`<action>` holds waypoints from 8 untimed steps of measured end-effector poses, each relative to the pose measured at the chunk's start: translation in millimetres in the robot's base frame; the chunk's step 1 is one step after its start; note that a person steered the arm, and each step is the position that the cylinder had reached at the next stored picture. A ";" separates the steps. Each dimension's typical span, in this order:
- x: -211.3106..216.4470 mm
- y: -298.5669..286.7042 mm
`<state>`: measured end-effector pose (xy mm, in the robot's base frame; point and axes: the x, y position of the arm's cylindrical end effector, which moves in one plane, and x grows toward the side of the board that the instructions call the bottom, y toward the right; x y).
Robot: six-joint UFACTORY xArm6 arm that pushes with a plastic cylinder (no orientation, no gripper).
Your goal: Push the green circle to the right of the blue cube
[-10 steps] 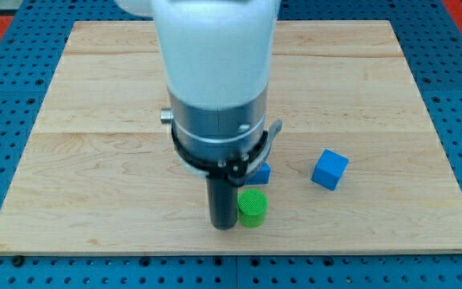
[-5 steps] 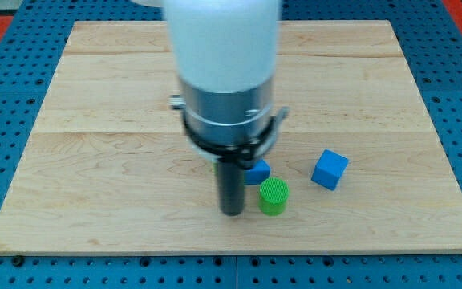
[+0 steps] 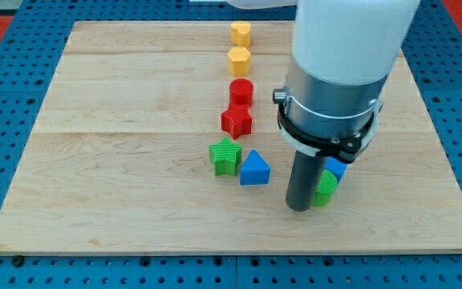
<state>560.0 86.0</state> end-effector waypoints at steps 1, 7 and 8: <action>-3.9 -0.9; 35.8 83.2; 38.0 134.4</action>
<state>598.0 220.5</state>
